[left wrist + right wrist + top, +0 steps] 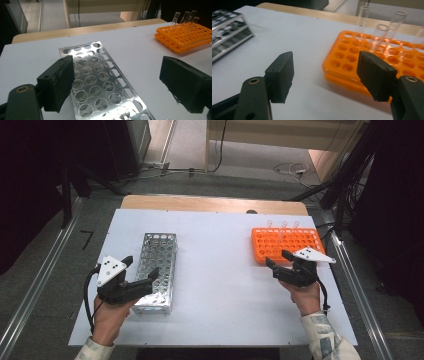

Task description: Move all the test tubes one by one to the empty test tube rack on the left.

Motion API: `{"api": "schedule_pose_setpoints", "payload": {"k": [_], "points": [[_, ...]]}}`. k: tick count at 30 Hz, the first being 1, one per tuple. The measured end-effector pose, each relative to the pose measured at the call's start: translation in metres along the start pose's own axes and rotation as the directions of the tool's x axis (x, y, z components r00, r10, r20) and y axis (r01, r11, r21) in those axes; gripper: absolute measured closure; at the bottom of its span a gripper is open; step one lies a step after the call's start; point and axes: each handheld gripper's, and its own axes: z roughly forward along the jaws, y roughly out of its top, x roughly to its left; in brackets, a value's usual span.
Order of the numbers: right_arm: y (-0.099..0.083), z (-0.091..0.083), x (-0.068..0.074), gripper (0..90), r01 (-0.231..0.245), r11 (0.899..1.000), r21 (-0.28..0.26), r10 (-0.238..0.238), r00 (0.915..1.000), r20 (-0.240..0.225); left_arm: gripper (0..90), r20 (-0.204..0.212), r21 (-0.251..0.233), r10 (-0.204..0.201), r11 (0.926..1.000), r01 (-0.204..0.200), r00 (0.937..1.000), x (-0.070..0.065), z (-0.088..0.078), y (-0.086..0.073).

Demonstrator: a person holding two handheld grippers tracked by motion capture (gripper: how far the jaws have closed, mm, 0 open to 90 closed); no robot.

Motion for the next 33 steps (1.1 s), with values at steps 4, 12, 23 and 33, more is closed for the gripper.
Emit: {"api": "schedule_pose_setpoints", "payload": {"k": [4,12,23,33], "points": [[-0.002,0.005,-0.011,28.8,-0.002,1.000,-0.004,0.002,0.9985,0.054,8.8,-0.023,0.004,0.000,1.0000,0.000,0.9997,0.003,0.000,-0.001],[-0.004,0.021,-0.028,28.8,-0.027,1.000,-0.002,0.027,0.9917,0.126,8.9,-0.078,0.001,-0.030,0.9995,0.030,0.9965,0.016,0.001,-0.005],[-0.006,0.046,-0.038,34.8,-0.044,0.999,-0.003,0.044,0.9849,0.167,9.3,-0.154,0.011,-0.062,0.9978,0.065,0.9861,0.034,0.006,-0.013],[-0.004,0.065,-0.043,51.6,-0.065,0.998,-0.022,0.068,0.9803,0.185,9.3,-0.192,0.020,-0.083,0.9958,0.089,0.9778,0.045,0.008,-0.019]]}}
